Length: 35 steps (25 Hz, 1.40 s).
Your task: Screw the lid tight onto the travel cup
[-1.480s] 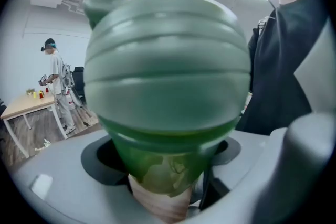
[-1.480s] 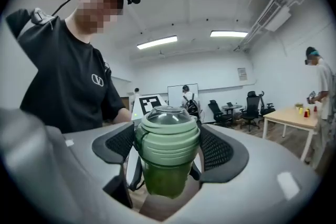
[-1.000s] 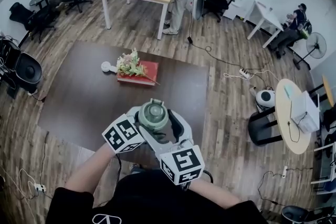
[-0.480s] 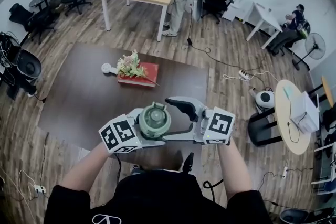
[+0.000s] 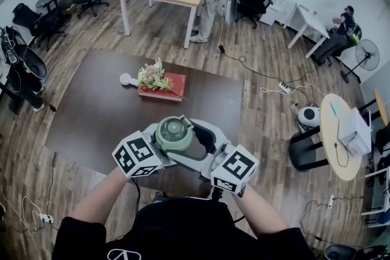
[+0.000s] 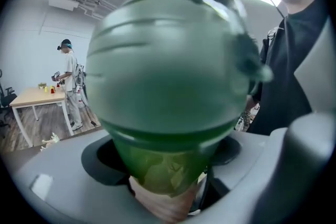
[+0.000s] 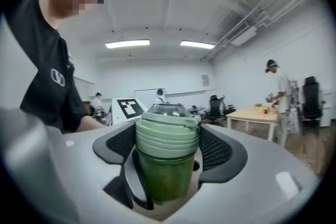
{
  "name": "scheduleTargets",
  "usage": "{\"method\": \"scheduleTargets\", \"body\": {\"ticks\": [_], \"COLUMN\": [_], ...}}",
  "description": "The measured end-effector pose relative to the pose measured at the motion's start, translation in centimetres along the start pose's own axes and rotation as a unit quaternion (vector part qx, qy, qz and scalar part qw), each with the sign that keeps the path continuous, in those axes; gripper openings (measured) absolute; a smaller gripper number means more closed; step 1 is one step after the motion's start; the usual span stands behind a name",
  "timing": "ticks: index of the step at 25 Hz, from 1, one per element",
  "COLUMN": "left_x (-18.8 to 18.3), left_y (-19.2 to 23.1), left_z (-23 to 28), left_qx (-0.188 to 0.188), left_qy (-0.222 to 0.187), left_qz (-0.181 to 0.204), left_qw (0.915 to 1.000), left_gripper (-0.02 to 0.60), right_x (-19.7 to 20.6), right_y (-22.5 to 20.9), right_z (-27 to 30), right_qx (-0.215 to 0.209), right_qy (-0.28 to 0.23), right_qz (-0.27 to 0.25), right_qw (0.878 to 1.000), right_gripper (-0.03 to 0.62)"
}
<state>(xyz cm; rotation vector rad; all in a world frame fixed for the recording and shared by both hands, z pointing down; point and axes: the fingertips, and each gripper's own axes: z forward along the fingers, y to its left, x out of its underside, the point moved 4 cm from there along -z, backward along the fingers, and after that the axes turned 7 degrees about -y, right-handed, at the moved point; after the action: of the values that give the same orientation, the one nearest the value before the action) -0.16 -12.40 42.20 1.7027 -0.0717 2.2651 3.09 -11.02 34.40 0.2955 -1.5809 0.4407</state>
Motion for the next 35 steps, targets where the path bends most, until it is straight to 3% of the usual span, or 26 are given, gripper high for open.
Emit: {"method": "scheduleTargets", "body": {"ticks": [3, 4, 6, 10, 13, 15, 17, 19, 21, 23, 25, 28, 30, 32, 33, 35], "left_x": [0.4, 0.4, 0.3, 0.3, 0.1, 0.1, 0.3, 0.4, 0.4, 0.4, 0.5, 1.1, 1.6, 1.9, 2.0, 2.0], "left_y": [0.3, 0.2, 0.1, 0.2, -0.3, -1.0, -1.7, -1.9, -1.5, -1.0, -0.5, 0.5, 0.8, 0.6, 0.4, 0.4], "left_z": [0.1, 0.2, 0.3, 0.0, -0.1, 0.1, 0.5, 0.6, 0.3, -0.1, -0.2, -0.4, -0.2, 0.2, 0.3, 0.4], "left_qx": [-0.013, -0.014, -0.014, -0.013, 0.0, 0.015, 0.026, 0.028, 0.017, 0.001, -0.014, -0.042, -0.053, -0.051, -0.047, -0.042], "left_qy": [0.009, 0.01, 0.009, 0.005, 0.002, 0.007, 0.018, 0.024, 0.022, 0.02, 0.018, 0.019, 0.027, 0.032, 0.031, 0.028], "left_qz": [0.006, 0.009, 0.014, 0.021, 0.023, 0.029, 0.038, 0.04, 0.037, 0.036, 0.031, 0.023, 0.024, 0.026, 0.024, 0.021], "left_qw": [0.9999, 0.9998, 0.9998, 0.9997, 0.9997, 0.9995, 0.9988, 0.9985, 0.999, 0.9991, 0.9993, 0.9987, 0.9979, 0.9979, 0.9981, 0.9985], "left_gripper": [0.408, 0.408, 0.408, 0.408, 0.408, 0.408, 0.408, 0.408, 0.408, 0.408, 0.408, 0.408, 0.408, 0.408, 0.408, 0.408], "right_x": [0.5, 0.5, 0.5, -0.7, -2.0, -1.8, -1.4, -1.2, -1.2, -1.2, -1.1, -0.3, 0.4, 0.8, 0.8, 0.7], "right_y": [1.1, 1.3, 1.6, 1.2, 0.3, -0.1, -0.4, -0.5, -0.4, -0.1, 0.1, 0.7, 1.2, 1.8, 2.0, 1.9], "right_z": [0.3, 0.3, 0.3, -0.9, -2.7, -3.1, -2.6, -1.7, -1.1, -0.7, -0.4, 0.3, 0.5, 0.5, 0.5, 0.3], "right_qx": [0.155, 0.186, 0.2, 0.103, -0.016, -0.118, -0.18, -0.213, -0.218, -0.188, -0.131, 0.01, 0.123, 0.205, 0.22, 0.201], "right_qy": [0.02, 0.023, 0.026, -0.005, -0.023, -0.004, 0.026, 0.045, 0.045, 0.037, 0.026, 0.014, 0.02, 0.032, 0.036, 0.034], "right_qz": [-0.01, -0.013, -0.019, -0.006, -0.032, -0.052, -0.066, -0.063, -0.051, -0.049, -0.048, -0.042, -0.032, -0.033, -0.034, -0.024], "right_qw": [0.988, 0.982, 0.979, 0.995, 0.999, 0.992, 0.981, 0.974, 0.974, 0.98, 0.99, 0.999, 0.992, 0.978, 0.974, 0.979], "right_gripper": [0.393, 0.393, 0.394, 0.401, 0.412, 0.413, 0.413, 0.416, 0.385, 0.38, 0.379, 0.376, 0.376, 0.376, 0.376, 0.377]}}
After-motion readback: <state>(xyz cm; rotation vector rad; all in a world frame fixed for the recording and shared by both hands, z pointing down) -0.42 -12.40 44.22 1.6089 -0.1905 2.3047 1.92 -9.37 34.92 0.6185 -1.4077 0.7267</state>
